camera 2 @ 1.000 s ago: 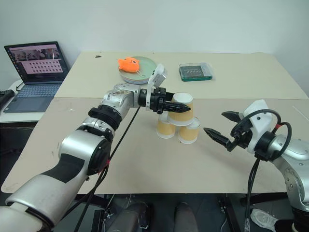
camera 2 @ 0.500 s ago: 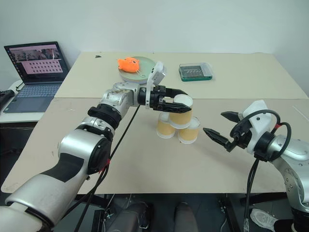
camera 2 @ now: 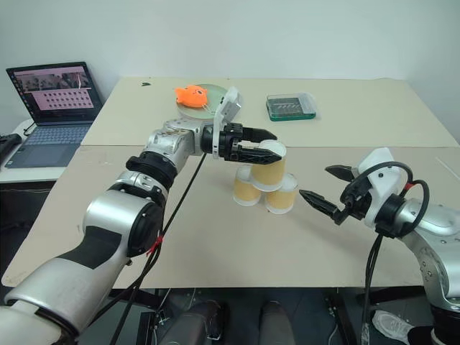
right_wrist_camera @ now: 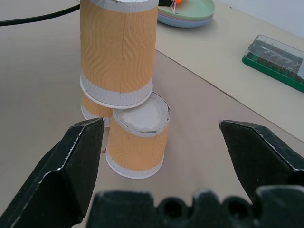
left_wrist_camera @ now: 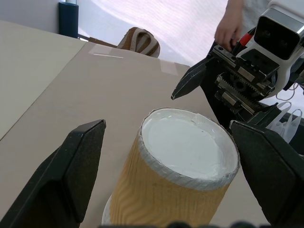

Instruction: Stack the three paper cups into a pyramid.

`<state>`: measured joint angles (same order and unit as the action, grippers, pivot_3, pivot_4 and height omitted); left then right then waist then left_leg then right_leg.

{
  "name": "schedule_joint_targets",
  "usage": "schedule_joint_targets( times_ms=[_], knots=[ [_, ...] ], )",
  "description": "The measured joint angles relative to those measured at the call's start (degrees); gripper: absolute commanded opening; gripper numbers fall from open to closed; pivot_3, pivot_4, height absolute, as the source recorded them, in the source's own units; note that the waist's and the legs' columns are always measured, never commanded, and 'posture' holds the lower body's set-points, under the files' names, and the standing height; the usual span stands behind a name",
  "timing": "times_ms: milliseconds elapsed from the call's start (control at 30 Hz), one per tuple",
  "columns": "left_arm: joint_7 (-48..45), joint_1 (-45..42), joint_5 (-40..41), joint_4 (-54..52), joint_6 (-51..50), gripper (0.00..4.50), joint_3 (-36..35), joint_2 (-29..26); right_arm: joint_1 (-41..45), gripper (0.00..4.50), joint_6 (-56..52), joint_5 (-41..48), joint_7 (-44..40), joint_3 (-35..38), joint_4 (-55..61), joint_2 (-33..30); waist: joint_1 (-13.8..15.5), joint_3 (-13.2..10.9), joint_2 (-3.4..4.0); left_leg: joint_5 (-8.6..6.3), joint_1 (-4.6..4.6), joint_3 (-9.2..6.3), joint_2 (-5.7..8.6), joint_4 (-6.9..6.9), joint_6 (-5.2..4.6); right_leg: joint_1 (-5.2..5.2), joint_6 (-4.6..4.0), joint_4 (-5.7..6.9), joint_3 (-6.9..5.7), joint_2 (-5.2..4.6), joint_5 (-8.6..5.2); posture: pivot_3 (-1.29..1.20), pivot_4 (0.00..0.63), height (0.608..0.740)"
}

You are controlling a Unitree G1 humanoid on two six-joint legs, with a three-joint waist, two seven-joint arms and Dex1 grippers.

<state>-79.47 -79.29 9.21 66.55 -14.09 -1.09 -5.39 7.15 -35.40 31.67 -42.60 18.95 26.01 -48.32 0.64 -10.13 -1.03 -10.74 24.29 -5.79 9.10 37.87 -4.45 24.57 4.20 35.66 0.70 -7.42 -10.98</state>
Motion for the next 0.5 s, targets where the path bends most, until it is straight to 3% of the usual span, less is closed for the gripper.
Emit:
schedule_joint_targets(
  times_ms=[500],
  knots=[
    [-0.1, 0.0, 0.0, 0.0, -1.0, 4.47, -0.2, -0.2, 0.0, 4.5, 0.5, -0.1, -0.3, -0.2, -0.8, 0.0, 0.0, 0.0, 0.0, 0.0, 0.0, 0.0, 0.0, 0.0, 0.0, 0.01, 0.0, 0.02, 0.01, 0.0, 0.0, 0.0, 0.15, 0.73]
  ],
)
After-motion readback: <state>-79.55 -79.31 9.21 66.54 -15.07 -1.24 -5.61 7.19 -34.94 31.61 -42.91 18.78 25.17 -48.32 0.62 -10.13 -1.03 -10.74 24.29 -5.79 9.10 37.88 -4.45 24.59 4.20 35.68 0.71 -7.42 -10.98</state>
